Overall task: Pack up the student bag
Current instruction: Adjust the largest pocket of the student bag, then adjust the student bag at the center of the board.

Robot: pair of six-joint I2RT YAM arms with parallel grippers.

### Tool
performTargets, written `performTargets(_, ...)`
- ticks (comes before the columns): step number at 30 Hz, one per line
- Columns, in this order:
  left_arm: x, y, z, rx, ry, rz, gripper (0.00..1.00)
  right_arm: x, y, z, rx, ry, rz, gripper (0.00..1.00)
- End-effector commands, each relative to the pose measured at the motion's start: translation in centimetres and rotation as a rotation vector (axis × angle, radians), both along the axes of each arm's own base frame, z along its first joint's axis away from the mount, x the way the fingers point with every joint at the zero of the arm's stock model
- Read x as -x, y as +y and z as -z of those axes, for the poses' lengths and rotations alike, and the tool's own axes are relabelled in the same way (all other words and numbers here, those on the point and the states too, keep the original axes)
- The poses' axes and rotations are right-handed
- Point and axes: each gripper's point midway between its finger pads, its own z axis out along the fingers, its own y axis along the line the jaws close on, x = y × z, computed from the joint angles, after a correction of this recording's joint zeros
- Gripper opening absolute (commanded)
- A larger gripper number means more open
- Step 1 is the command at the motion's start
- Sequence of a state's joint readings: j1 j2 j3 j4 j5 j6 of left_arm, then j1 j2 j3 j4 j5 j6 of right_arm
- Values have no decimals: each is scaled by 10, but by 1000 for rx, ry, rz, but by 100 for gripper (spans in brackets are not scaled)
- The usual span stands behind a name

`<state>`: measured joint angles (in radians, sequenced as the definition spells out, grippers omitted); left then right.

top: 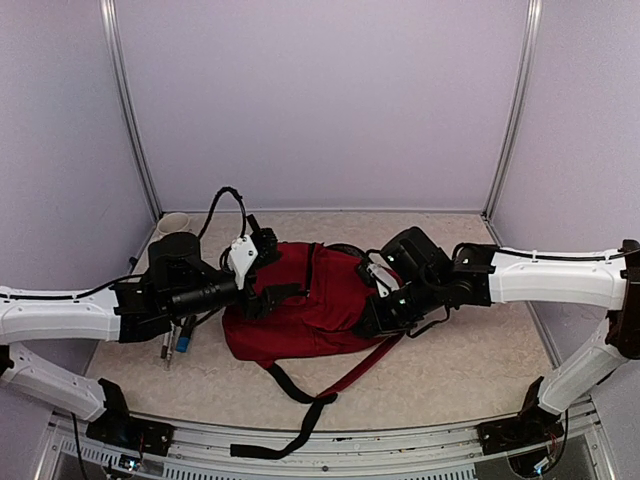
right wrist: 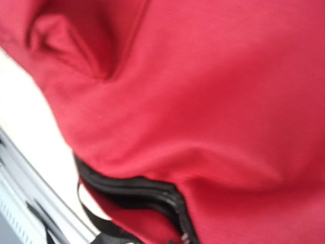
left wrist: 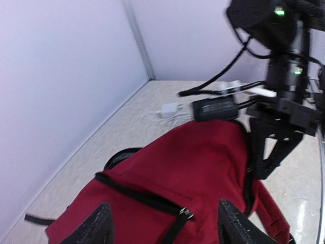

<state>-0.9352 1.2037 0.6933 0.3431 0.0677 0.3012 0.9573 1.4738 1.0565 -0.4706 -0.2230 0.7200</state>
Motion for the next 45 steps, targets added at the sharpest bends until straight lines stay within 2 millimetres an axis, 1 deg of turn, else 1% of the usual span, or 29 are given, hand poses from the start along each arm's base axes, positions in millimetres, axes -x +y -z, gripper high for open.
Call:
performTargets(1, -18, 36, 39, -63, 188, -196, 64, -6, -11, 11, 46, -6, 56, 0)
performTargets(2, -4, 25, 36, -59, 177, -124, 62, -2, -5, 9, 8, 7, 33, 0)
performTargets(4, 28, 0, 29, -56, 95, 9, 61, 2, 9, -2, -81, 14, -6, 0)
performTargets(5, 40, -9, 27, -59, 47, 45, 61, 3, 12, -6, -101, 16, -16, 0)
performTargets(6, 46, -16, 30, -73, 23, 57, 61, 3, 13, -9, -102, 14, -15, 0)
performTargets(7, 45, -19, 35, -87, 19, 46, 61, 1, 10, -8, -88, 14, -6, 0)
performTargets(10, 22, -16, 59, -175, 63, -64, 62, 0, -3, 4, -9, 14, 36, 0)
performTargets(11, 12, -11, 65, -199, 78, -120, 65, 1, -9, 9, 16, 18, 50, 0)
performTargets(13, -7, 5, 71, -206, 126, -227, 71, 2, -21, 19, 61, 22, 80, 0)
performTargets(15, -27, 26, 70, -168, 188, -323, 78, 4, -32, 30, 103, 30, 113, 0)
performTargets(17, -42, 49, 68, -102, 250, -408, 85, 2, -39, 40, 139, 32, 135, 0)
performTargets(18, -45, 61, 72, -79, 277, -438, 89, 1, -41, 45, 154, 32, 137, 0)
performTargets(19, -47, 71, 74, -54, 296, -461, 90, 0, -42, 49, 166, 31, 137, 0)
performTargets(21, -51, 92, 77, -9, 321, -524, 90, -5, -45, 55, 188, 24, 146, 0)
performTargets(23, -53, 112, 87, 17, 357, -603, 88, -14, -51, 59, 201, 9, 167, 0)
performTargets(25, -53, 128, 96, 52, 397, -665, 86, -27, -61, 62, 198, 0, 194, 0)
performTargets(27, -49, 133, 102, 83, 428, -664, 85, -48, -75, 62, 183, -22, 228, 0)
performTargets(29, -44, 132, 108, 100, 444, -643, 83, -76, -92, 56, 170, -61, 270, 0)
performTargets(31, -39, 125, 112, 101, 455, -590, 82, -107, -114, 46, 177, -106, 318, 0)
performTargets(32, -33, 116, 111, 95, 456, -534, 81, -122, -125, 40, 189, -129, 341, 0)
performTargets(33, -25, 102, 106, 89, 444, -462, 80, -136, -133, 35, 206, -151, 348, 0)
performTargets(35, -3, 74, 93, 51, 363, -332, 80, -154, -140, 26, 238, -171, 351, 0)
performTargets(36, 9, 61, 86, 23, 308, -270, 80, -160, -140, 24, 259, -188, 336, 0)
performTargets(37, 20, 49, 81, -3, 261, -212, 80, -164, -139, 23, 271, -196, 325, 0)
performTargets(39, 38, 27, 80, -54, 250, -77, 80, -162, -135, 34, 274, -174, 294, 0)
performTargets(40, 40, 22, 84, -85, 264, -52, 80, -160, -132, 40, 265, -159, 281, 0)
performTargets(42, 33, 21, 107, -175, 294, -89, 78, -152, -128, 51, 242, -129, 264, 0)
performTargets(45, 14, 29, 126, -236, 283, -205, 78, -142, -127, 62, 236, -101, 256, 0)
